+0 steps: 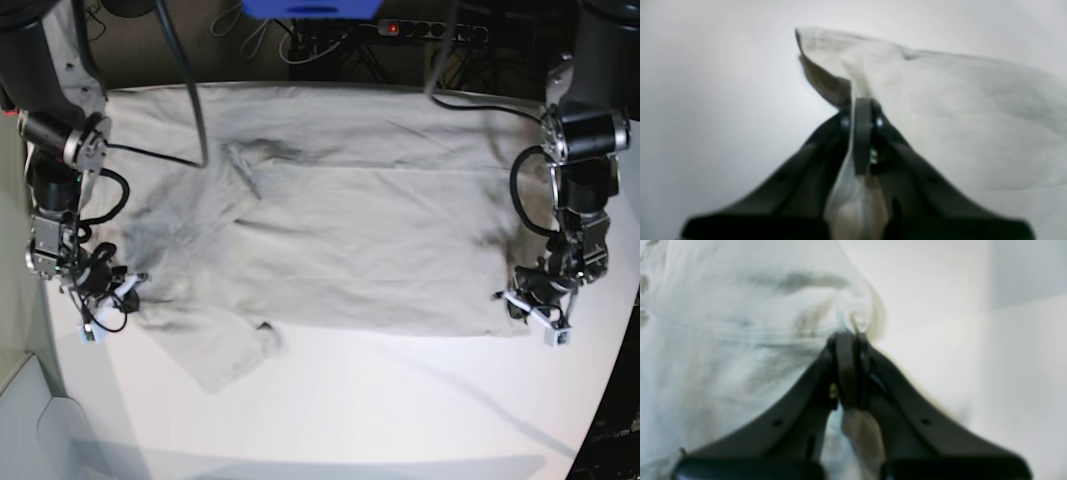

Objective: Layout the t-shirt on the table in an organized manner, then fold the t-shirt properly
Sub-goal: 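Lift the hem with both grippers and fold it over toward the collar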

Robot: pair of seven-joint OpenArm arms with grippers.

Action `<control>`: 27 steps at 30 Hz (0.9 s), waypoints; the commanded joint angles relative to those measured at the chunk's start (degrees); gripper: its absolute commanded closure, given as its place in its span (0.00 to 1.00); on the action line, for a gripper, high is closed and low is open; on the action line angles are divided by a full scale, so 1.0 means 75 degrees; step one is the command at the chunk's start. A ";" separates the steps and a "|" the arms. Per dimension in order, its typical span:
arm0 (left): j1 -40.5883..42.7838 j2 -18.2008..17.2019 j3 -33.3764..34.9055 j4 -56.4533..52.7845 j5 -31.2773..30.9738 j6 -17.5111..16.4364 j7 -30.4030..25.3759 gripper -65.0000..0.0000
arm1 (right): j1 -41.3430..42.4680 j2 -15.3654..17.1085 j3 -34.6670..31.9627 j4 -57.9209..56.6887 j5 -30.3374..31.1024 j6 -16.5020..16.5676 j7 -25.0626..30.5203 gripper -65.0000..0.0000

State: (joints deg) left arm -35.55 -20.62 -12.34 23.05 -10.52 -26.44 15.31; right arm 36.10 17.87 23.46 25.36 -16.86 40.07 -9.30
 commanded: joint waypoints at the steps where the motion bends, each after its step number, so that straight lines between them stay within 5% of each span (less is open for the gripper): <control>1: -0.0165 -0.0105 -0.0072 0.0414 -0.0115 -0.0044 -0.0055 0.99 | 0.0116 0.0097 0.0019 0.0445 0.0015 -0.0010 0.0050 1.00; 11: 0.0866 0.0235 -0.1268 0.3251 -0.0126 -0.0056 0.1528 0.99 | -0.1279 -0.0325 0.0148 0.3657 0.0039 -0.0010 -0.0196 1.00; 16: 0.1605 0.0481 -0.1455 0.4634 -0.0138 -0.0056 0.1938 0.99 | -0.1654 -0.0325 0.0464 0.4595 0.0930 -0.0010 -0.0981 1.00; 21: 0.2413 0.0446 -0.1455 0.6064 -0.1006 -0.0056 0.2407 0.99 | -0.2217 -0.0337 0.0488 0.5743 0.1047 -0.0010 -0.1685 1.00; 27: 0.3128 0.0493 -0.2217 0.7142 -0.1791 -0.0056 0.2970 0.99 | -0.3236 -0.0864 0.0488 0.7654 0.1047 -0.0010 -0.2165 1.00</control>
State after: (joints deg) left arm -10.79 -16.14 -28.84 75.53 -22.87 -26.68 39.00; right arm 10.11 9.93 26.79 81.52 -9.76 40.38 -27.29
